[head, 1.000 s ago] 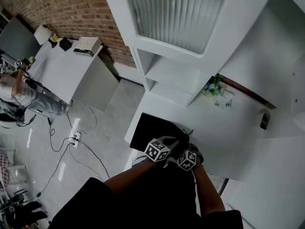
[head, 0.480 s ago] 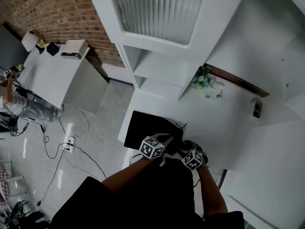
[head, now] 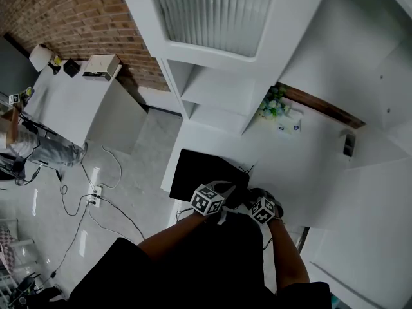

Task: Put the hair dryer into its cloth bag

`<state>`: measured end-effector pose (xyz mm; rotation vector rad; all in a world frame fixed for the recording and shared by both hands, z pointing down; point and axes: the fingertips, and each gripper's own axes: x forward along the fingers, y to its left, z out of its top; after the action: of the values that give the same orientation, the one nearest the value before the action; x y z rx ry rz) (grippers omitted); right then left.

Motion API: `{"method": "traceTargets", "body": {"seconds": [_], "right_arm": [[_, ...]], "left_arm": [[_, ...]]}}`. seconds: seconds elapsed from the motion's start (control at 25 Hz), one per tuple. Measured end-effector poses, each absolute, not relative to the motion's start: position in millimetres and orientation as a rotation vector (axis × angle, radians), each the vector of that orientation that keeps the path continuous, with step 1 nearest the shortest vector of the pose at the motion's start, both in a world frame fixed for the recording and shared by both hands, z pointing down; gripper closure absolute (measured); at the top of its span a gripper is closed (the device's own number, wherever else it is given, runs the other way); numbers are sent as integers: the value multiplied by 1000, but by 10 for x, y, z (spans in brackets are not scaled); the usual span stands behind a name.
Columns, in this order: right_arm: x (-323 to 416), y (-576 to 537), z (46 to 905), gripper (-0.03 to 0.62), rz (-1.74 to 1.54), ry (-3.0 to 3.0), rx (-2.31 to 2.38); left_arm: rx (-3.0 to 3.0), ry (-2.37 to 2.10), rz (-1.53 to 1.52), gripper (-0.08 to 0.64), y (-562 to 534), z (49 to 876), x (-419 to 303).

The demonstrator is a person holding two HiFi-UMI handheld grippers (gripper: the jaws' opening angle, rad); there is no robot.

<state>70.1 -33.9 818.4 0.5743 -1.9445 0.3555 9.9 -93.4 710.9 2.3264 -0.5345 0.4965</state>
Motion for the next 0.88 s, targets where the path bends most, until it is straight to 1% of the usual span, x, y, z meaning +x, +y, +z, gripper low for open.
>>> {"method": "traceTargets", "body": {"seconds": [0.32,0.88], "right_arm": [[674,-348,8092,356,315,-1941,542],[334,-586,7941,360,201,-2007,501]], "left_arm": [[2334,-529,503,529,-941,7106,65],[2297,-486,461,529,-886,7153,62]]}}
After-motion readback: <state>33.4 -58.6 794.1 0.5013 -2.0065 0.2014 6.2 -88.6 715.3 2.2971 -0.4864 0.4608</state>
